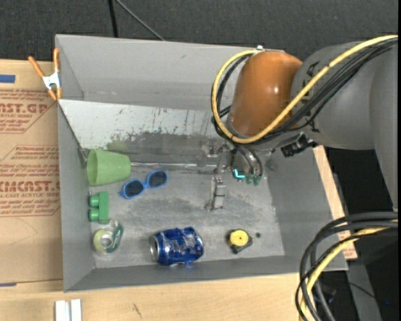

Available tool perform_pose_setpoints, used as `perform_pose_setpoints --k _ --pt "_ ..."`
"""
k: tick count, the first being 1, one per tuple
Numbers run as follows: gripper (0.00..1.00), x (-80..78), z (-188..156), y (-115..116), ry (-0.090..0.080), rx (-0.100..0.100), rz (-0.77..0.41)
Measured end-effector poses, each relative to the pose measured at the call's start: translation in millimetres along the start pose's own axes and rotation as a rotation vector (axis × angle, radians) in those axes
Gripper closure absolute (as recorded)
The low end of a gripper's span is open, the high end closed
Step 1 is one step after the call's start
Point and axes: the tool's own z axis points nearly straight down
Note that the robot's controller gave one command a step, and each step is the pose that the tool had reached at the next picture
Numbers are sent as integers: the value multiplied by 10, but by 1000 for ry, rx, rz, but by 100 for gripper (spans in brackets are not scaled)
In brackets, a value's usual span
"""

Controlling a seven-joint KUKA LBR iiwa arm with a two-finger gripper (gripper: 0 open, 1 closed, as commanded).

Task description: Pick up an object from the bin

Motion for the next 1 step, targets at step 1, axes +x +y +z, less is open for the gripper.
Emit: perform_pose_setpoints --k 1 --pt "0 724 277 -107 3 1 -13"
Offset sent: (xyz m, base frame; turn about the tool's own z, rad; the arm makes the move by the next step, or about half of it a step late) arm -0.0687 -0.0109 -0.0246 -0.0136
